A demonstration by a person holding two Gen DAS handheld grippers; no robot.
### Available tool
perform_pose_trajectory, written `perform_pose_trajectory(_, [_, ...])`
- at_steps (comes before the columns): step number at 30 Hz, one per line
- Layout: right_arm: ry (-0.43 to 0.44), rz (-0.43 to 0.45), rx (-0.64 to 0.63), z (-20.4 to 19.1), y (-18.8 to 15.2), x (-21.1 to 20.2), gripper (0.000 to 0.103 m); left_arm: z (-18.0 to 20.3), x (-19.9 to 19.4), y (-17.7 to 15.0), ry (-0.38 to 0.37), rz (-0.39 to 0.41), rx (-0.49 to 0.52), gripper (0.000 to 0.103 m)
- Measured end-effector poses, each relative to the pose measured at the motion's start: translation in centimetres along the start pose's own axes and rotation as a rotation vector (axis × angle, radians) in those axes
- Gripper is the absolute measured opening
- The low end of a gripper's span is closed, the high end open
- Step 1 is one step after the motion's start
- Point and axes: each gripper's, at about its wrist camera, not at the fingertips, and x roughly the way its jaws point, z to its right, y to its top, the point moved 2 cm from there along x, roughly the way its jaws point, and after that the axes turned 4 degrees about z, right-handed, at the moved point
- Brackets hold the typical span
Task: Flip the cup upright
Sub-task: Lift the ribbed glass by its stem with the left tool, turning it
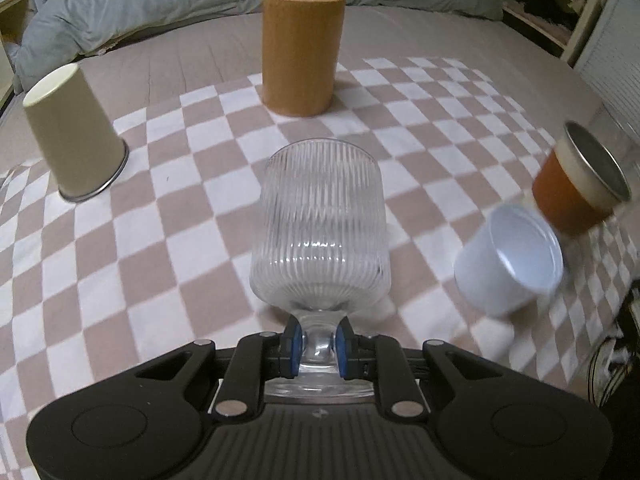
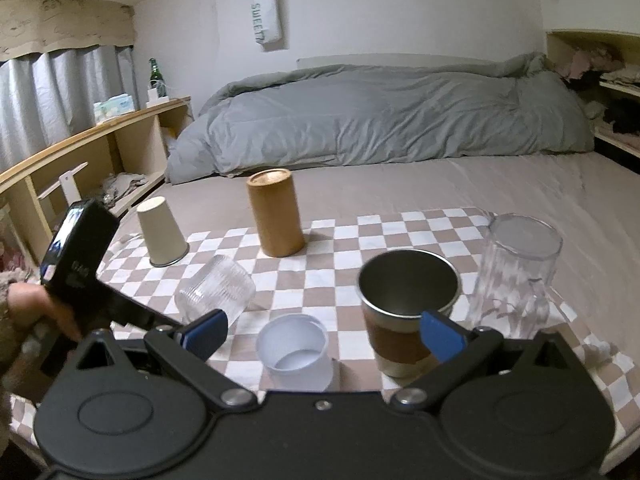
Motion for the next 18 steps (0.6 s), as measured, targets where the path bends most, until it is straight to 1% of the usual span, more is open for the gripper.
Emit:
perform_pose_trajectory(5, [0.012,0.003,-0.008,-0.8,0.0,0.1,0.103,-0.4,-0.8,-1.2,-0.009,-0.011,0.036,0.018])
perform_pose_trajectory(10, [0.062,0.002,-0.014,-1.5,0.6,0.3,0.103,-0.7,-1.2,-1.9,-0.026,-0.006,0.088,0.019])
perform_pose_trajectory(12, [0.115,0.010,-0.033,-2.0,1.3,0.4,0.103,-0.9,-1.3,-2.0,-0.022,0.001,0.092,0.021])
perform_pose_trajectory(15, [0.212,0.011,-0.089,-3.0,2.9,1.0,0.100,-1.1,-1.8,-2.0,-0.009,0.015,0.095,0.022])
perform_pose_trajectory(17, [0.260,-0.009,-0.142,-3.8,3.8,1.9,0.099,-1.3,-2.2,-2.1,0.000,0.031,0.094,0.031])
perform_pose_trajectory(18, [0.275,-0.025,-0.162,-4.3,4.1,2.4,0.097,-1.4,-2.5,-2.1,0.008,0.039,0.095,0.033])
